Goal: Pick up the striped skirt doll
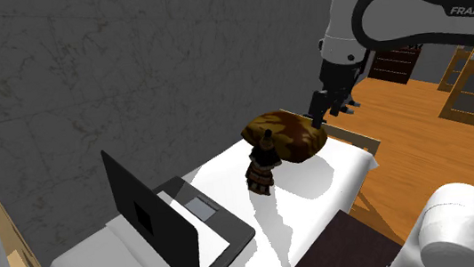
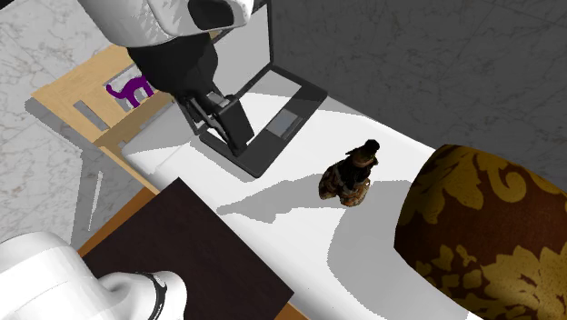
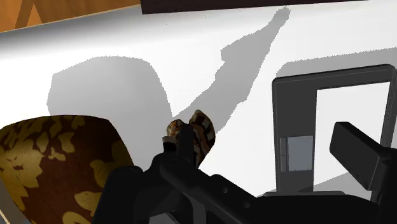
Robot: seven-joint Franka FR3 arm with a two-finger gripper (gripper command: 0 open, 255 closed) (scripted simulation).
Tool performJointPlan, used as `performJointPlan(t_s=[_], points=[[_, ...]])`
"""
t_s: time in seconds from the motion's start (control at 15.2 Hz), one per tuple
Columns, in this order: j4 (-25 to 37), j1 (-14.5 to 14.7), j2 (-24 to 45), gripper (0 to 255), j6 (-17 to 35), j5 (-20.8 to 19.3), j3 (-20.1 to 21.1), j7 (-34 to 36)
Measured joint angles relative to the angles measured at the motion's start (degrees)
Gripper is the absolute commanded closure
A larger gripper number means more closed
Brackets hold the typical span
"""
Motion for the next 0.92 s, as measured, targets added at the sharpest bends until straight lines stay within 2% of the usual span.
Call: performJointPlan(t_s=[0.2,0.92], points=[[-0.23,-0.33,1.69,0,2.29,-0.58,-0.65,-0.38],[-0.79,-2.61,18.06,0,23.03,-4.04,-5.05,-1.92]])
